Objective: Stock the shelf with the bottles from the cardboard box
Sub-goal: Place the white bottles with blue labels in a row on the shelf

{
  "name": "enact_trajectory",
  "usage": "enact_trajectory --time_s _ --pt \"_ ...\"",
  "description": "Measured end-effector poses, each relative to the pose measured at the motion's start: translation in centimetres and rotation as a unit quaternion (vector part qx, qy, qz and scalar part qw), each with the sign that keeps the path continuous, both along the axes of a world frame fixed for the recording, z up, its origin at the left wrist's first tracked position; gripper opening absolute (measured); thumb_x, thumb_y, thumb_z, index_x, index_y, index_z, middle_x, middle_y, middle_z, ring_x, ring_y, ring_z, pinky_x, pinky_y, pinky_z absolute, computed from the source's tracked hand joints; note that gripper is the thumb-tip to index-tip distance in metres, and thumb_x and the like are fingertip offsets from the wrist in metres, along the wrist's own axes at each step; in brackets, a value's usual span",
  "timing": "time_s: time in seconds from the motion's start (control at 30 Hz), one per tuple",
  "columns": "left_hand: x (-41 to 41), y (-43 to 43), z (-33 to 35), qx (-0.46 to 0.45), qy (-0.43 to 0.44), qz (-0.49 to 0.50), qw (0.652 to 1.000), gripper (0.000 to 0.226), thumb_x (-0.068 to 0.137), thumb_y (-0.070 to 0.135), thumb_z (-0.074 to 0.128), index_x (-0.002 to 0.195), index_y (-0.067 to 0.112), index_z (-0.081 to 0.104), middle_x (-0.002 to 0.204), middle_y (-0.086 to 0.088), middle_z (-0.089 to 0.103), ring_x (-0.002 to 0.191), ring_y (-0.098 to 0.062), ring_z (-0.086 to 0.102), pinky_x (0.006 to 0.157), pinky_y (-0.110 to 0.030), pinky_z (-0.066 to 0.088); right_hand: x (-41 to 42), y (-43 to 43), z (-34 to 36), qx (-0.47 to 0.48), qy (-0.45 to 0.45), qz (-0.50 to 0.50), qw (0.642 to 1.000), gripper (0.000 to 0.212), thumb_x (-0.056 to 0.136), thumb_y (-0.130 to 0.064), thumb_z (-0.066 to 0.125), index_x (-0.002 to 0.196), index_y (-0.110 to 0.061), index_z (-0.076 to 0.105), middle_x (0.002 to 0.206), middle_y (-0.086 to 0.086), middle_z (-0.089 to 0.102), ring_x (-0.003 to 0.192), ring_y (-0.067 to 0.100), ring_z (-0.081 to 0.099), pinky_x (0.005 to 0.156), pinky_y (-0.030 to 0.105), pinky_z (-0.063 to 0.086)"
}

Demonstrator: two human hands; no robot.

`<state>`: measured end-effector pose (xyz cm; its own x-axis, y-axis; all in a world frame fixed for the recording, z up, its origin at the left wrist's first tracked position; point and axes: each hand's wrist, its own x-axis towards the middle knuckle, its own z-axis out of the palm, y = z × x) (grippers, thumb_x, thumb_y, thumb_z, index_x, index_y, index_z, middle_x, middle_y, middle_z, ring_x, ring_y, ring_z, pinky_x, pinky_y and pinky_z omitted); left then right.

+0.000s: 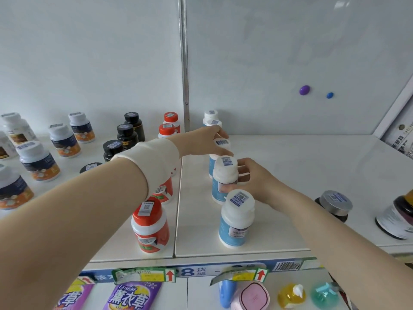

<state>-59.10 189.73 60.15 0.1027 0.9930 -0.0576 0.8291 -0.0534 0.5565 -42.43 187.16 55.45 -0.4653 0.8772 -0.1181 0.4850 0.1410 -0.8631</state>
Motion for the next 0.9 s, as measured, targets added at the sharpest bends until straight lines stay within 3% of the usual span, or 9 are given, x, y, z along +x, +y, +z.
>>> enact_trajectory --time_s 0.13,0.2,0.33,0.43,0.53,0.77,0.9 --pt "-0.5 -1.6 1.9 0.036 -0.035 0.025 0.998 0.056 0.081 0.034 0.07 0.129 0.016 0.047 0.124 0.003 0.053 0.113 -0.016 0.055 0.094 -0.026 0.044 1.6 -0.3 2.1 0.016 0.015 -0.029 0.999 0.061 0.075 -0.033 0.074 0.126 -0.02 0.046 0.122 -0.002 0.056 0.108 0.014 0.057 0.092 0.029 0.046" --pt "-0.8 -3.4 3.4 0.083 -0.016 0.052 0.995 0.051 0.082 0.032 0.069 0.126 0.014 0.049 0.126 0.0 0.055 0.114 -0.017 0.054 0.095 -0.027 0.043 2.4 -0.9 3.8 0.045 0.012 -0.038 0.998 0.056 0.079 -0.038 0.07 0.127 -0.019 0.047 0.126 -0.002 0.055 0.109 0.014 0.055 0.095 0.031 0.045" --pt "-1.0 -8.9 5.7 0.147 0.096 0.114 0.978 0.049 0.086 0.031 0.063 0.129 0.013 0.047 0.128 -0.003 0.054 0.115 -0.021 0.052 0.092 -0.029 0.042 2.9 -2.8 6.9 0.15 -0.034 -0.05 0.987 0.057 0.085 -0.037 0.063 0.132 -0.013 0.042 0.133 -0.001 0.05 0.11 0.014 0.051 0.085 0.026 0.038" --pt "-1.2 -13.9 5.9 0.165 0.244 0.147 0.944 0.045 0.089 0.031 0.059 0.13 0.016 0.045 0.128 -0.004 0.055 0.114 -0.025 0.053 0.094 -0.036 0.044 1.8 -5.3 7.5 0.245 -0.116 -0.03 0.962 0.058 0.087 -0.035 0.059 0.136 -0.01 0.039 0.141 0.006 0.043 0.128 0.021 0.044 0.097 0.03 0.038" --pt "-1.9 -18.9 5.9 0.161 0.356 0.158 0.907 0.045 0.091 0.03 0.055 0.132 0.015 0.043 0.126 -0.006 0.055 0.113 -0.026 0.054 0.089 -0.033 0.042 -0.9 -9.3 7.7 0.315 -0.195 0.013 0.929 0.056 0.089 -0.034 0.056 0.136 -0.009 0.039 0.141 0.012 0.04 0.13 0.028 0.039 0.101 0.035 0.036" --pt "-8.4 -32.2 6.0 0.119 0.517 0.217 0.82 0.041 0.093 0.027 0.051 0.13 0.011 0.042 0.128 -0.009 0.052 0.119 -0.028 0.05 0.096 -0.036 0.039 -11.7 -19.6 8.0 0.431 -0.252 0.133 0.856 0.052 0.091 -0.035 0.052 0.133 -0.008 0.04 0.133 0.016 0.044 0.122 0.034 0.044 0.096 0.042 0.041" --pt "-15.1 -41.2 5.5 0.064 0.539 0.274 0.794 0.044 0.092 0.026 0.054 0.131 0.01 0.041 0.127 -0.01 0.053 0.118 -0.029 0.051 0.095 -0.037 0.04 -20.4 -26.3 8.0 0.47 -0.236 0.198 0.827 0.051 0.092 -0.032 0.047 0.137 -0.008 0.036 0.138 0.016 0.04 0.126 0.034 0.04 0.098 0.042 0.037"
